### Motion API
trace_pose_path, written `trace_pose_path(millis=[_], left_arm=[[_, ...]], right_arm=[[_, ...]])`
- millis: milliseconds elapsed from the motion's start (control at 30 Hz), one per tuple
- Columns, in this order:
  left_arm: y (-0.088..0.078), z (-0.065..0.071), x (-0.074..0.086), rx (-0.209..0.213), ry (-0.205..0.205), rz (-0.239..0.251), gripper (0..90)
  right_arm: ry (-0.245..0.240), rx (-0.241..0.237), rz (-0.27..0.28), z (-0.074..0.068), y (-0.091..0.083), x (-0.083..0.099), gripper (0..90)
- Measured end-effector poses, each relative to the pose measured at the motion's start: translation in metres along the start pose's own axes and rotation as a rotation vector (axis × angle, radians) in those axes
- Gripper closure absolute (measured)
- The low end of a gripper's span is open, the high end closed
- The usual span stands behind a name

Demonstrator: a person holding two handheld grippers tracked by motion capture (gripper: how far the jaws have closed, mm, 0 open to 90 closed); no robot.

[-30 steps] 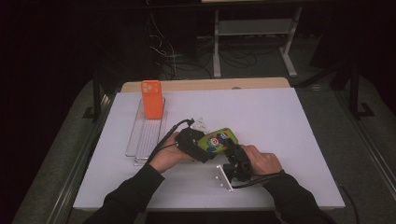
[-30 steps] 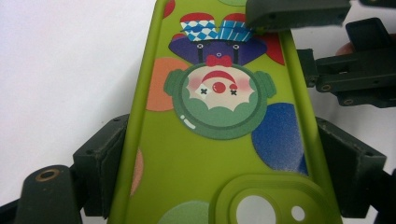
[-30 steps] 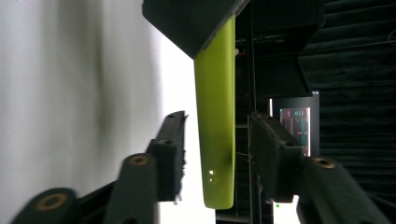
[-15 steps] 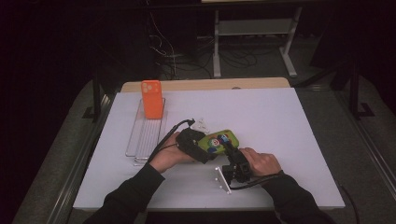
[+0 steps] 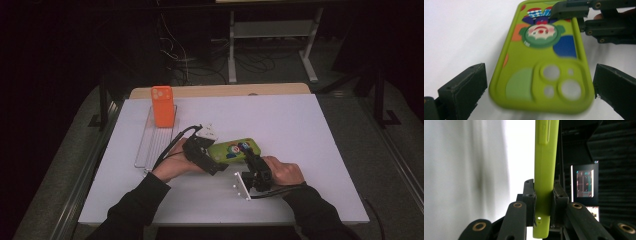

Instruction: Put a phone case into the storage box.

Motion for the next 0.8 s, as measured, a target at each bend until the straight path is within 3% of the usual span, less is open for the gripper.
trace_pose_path(millis=[133,233,267,333,400,467,500,567,667,800], left_arm=[[-0.005,-0.005,0.001,-0.009,-0.012,0.004,0.0],[-0.007,-0.008,0.001,-0.017,-0.029,0.010,0.0],[-0.008,-0.011,0.002,-0.020,-0.015,-0.001,0.0],[-0.009,-0.014,0.002,-0.026,-0.002,-0.004,0.0],[-0.010,-0.015,0.003,-0.033,-0.015,-0.002,0.0],[-0.010,-0.015,0.002,-0.038,-0.031,0.006,0.0],[-0.009,-0.015,0.001,-0.044,-0.047,0.020,0.0],[-0.009,-0.017,0.001,-0.049,-0.042,0.023,0.0],[-0.010,-0.021,0.001,-0.050,-0.025,0.015,0.0],[-0.010,-0.021,0.002,-0.061,-0.044,0.011,0.0]], right_arm=[[0.078,-0.023,-0.024,0.003,-0.001,0.009,76.0],[0.179,-0.037,-0.043,0.004,-0.002,0.014,76.0],[0.186,-0.037,-0.042,0.005,-0.002,0.015,76.0],[0.269,-0.046,-0.051,0.006,-0.003,0.018,76.0],[0.347,-0.045,-0.054,0.006,-0.003,0.019,76.0],[0.391,-0.066,-0.058,0.008,-0.003,0.023,76.0],[0.447,-0.073,-0.058,0.006,-0.004,0.022,76.0],[0.565,-0.083,-0.060,0.005,-0.003,0.022,76.0],[0.662,-0.097,-0.051,0.008,-0.003,0.025,76.0],[0.842,-0.130,-0.044,0.007,-0.003,0.024,76.0]])
Point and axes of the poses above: each handheld gripper's, and its own axes: y roughly forward along the jaws, x roughly out of its underside, z roughly to its right, the point moved 10 cm from there along y, roughly forward along the jaws, and after that the axes turned 14 degrees about z, right-handed, at the moved point
